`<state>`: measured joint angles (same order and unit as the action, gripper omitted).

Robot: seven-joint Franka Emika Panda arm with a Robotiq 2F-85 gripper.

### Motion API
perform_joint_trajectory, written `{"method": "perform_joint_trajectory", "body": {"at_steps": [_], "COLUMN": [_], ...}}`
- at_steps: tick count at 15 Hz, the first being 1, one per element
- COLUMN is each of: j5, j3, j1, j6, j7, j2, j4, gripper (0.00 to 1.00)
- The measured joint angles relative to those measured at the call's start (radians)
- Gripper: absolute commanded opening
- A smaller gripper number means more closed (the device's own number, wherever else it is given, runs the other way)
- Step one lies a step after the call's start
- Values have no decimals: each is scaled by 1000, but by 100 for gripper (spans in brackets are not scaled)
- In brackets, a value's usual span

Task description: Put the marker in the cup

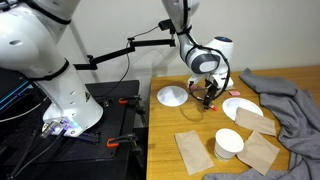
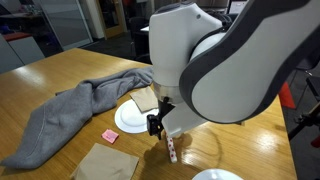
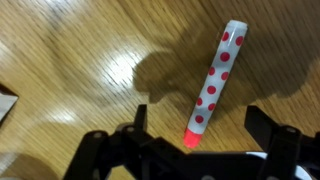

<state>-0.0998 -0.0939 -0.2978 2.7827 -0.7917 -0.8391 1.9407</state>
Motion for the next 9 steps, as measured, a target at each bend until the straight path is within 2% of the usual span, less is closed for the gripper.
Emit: {"method": "perform_joint_trajectory", "body": {"at_steps": [9], "j5": [0], "j3": [0], "j1": [0], "j6": [0], "j7": [1], "j2": [-48], "j4": [-49], "gripper": [5]}}
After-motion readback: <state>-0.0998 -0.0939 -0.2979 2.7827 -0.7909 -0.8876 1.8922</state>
